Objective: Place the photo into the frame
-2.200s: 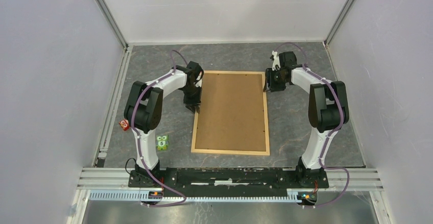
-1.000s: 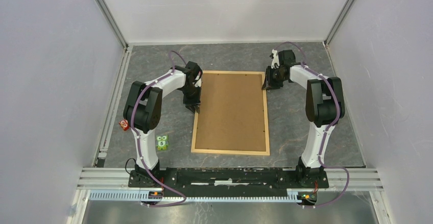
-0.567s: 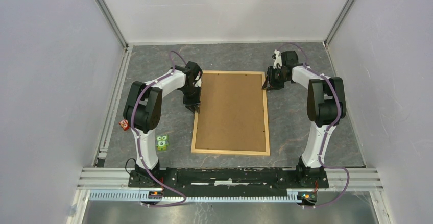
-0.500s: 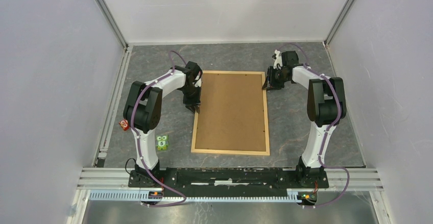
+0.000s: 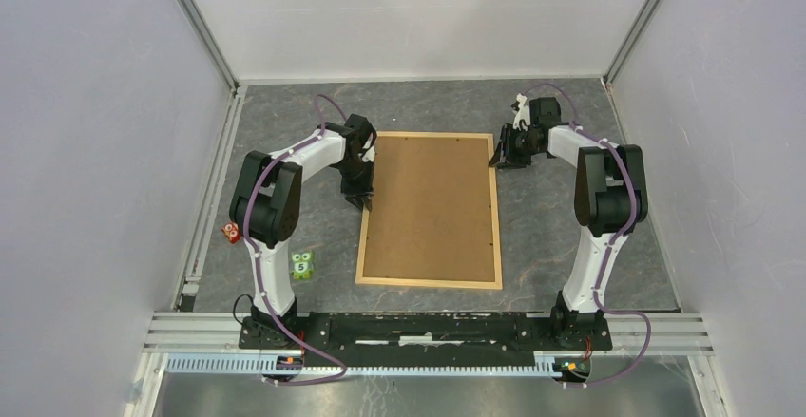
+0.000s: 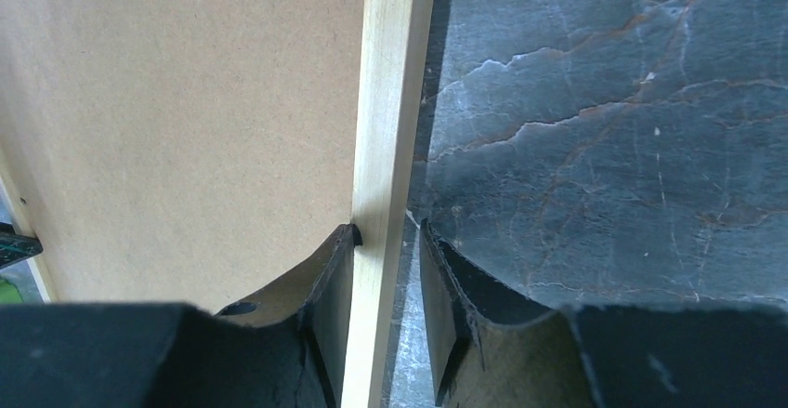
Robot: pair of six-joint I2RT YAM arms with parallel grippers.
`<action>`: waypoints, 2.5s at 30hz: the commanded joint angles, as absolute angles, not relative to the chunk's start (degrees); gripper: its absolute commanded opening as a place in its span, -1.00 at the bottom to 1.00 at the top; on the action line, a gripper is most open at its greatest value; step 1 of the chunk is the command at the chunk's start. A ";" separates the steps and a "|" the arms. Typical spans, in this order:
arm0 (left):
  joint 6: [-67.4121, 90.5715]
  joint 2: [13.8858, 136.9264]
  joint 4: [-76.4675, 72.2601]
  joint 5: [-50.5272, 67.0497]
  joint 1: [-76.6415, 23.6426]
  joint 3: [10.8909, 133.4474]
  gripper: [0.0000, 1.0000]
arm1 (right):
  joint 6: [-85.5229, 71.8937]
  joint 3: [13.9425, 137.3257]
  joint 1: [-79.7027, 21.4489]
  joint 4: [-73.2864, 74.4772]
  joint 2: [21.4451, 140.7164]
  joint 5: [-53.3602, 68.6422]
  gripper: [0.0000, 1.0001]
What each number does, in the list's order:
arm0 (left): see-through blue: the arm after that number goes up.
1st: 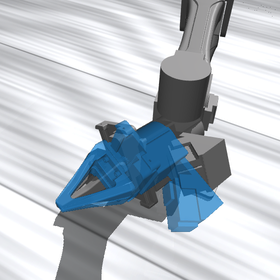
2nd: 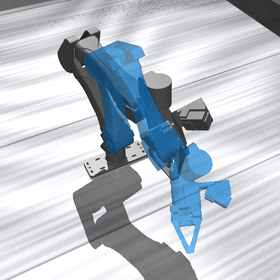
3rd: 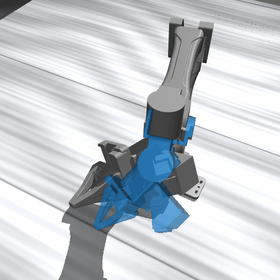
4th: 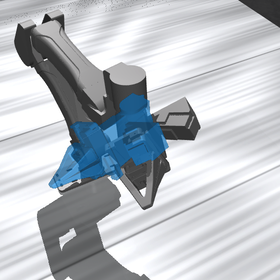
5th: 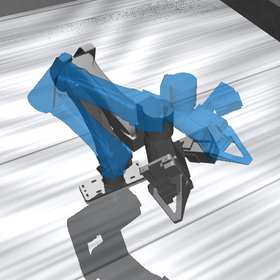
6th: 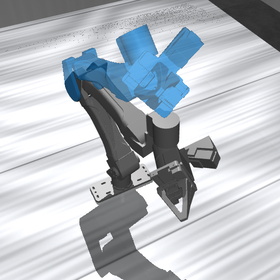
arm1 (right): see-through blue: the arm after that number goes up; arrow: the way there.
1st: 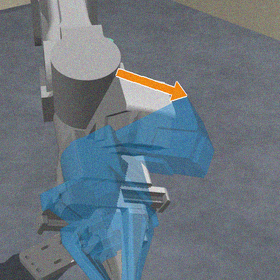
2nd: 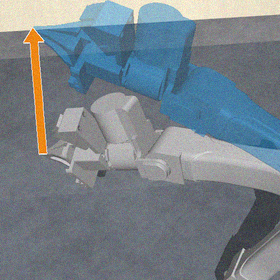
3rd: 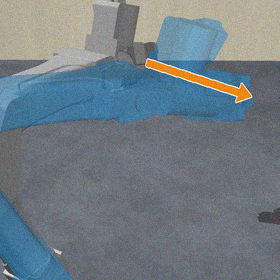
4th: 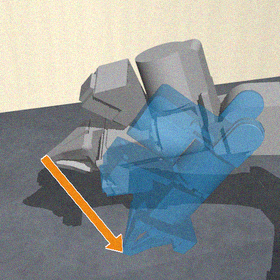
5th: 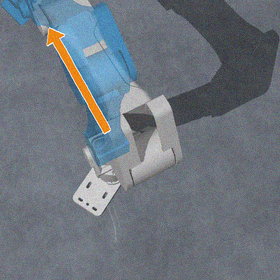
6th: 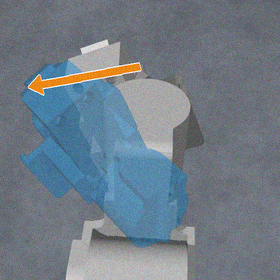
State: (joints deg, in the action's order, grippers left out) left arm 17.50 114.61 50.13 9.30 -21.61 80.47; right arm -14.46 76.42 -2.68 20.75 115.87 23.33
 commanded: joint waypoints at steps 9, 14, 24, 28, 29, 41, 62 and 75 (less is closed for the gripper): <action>14.77 117.45 48.87 7.29 -21.52 78.41 -0.73 | -13.33 74.27 -1.12 22.58 116.00 18.28 -0.29; 14.76 117.51 48.90 7.16 -21.48 78.33 -0.73 | -13.38 74.13 -0.83 22.33 116.31 19.21 -0.35; 14.52 117.51 48.89 5.96 -21.94 78.13 -0.76 | -12.72 76.41 -1.40 25.50 118.82 13.06 -0.44; 14.41 117.90 48.86 5.65 -22.23 78.13 -0.77 | -12.71 77.85 -2.83 27.37 120.52 10.09 -0.46; 14.37 117.86 48.84 5.50 -22.21 78.13 -0.77 | -12.79 78.04 -3.05 27.61 120.98 9.27 -0.47; 13.95 117.83 49.11 4.32 -22.49 77.90 -0.83 | -13.63 80.81 -6.90 33.01 126.52 -2.06 -0.52; 13.73 117.85 49.28 4.38 -23.00 77.39 -0.85 | -10.55 83.29 -4.12 28.00 113.43 13.45 -0.26; 13.71 118.28 49.21 4.99 -23.05 77.52 -0.86 | -10.64 85.65 -6.29 28.92 116.91 16.69 -0.29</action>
